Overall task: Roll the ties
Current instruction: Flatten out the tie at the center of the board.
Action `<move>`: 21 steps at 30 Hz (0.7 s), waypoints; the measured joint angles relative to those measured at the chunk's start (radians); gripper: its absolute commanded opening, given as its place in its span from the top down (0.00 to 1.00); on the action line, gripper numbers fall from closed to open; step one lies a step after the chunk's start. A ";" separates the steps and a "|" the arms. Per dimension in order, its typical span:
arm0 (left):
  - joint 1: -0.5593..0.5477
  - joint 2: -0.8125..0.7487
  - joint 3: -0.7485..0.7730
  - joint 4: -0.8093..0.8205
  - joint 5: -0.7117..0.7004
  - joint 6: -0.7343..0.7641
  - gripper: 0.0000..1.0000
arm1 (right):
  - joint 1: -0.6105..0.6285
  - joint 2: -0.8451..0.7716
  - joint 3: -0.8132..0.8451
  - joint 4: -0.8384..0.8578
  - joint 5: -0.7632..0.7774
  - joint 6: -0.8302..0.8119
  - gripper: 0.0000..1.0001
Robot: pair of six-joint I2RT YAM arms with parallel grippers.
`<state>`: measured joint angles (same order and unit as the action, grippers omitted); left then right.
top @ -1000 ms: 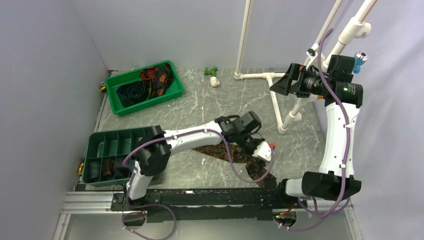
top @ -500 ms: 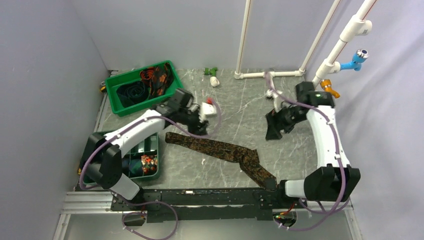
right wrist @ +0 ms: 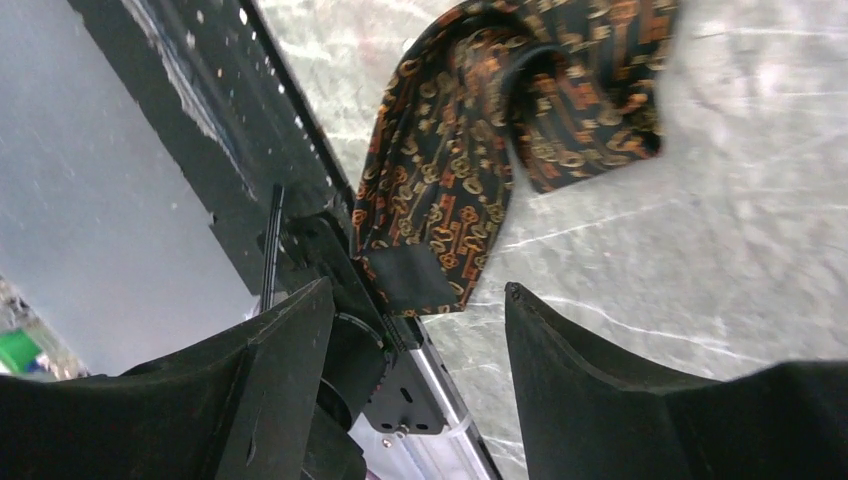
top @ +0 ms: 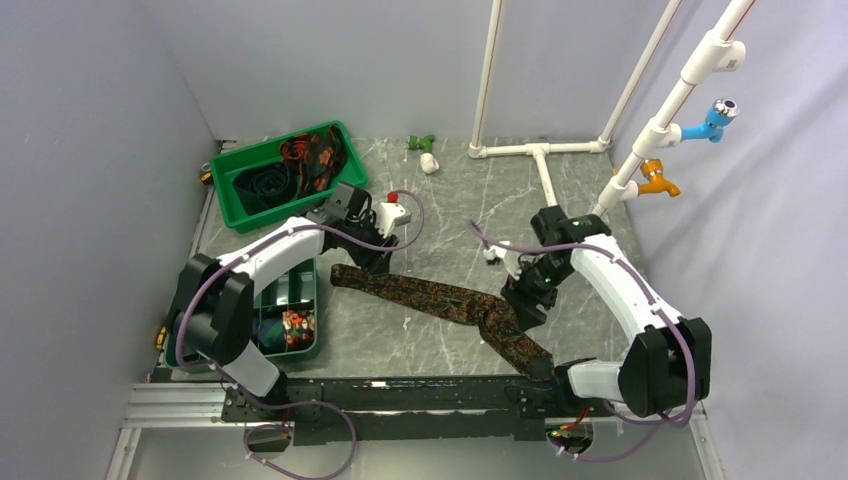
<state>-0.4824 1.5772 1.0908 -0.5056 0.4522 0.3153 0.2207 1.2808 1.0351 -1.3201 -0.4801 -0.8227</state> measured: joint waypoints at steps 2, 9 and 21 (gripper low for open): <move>0.000 0.029 0.009 -0.019 -0.031 0.000 0.46 | 0.037 0.001 -0.051 0.014 0.016 -0.010 0.33; 0.011 0.119 0.028 -0.071 -0.102 -0.007 0.45 | 0.090 0.023 -0.187 0.132 0.081 -0.031 0.36; 0.053 0.156 0.067 -0.109 -0.150 -0.029 0.49 | 0.179 0.092 -0.352 0.386 0.176 -0.034 0.57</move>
<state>-0.4294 1.7332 1.1580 -0.6144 0.3019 0.2867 0.3992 1.3727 0.6834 -0.9344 -0.3038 -0.8566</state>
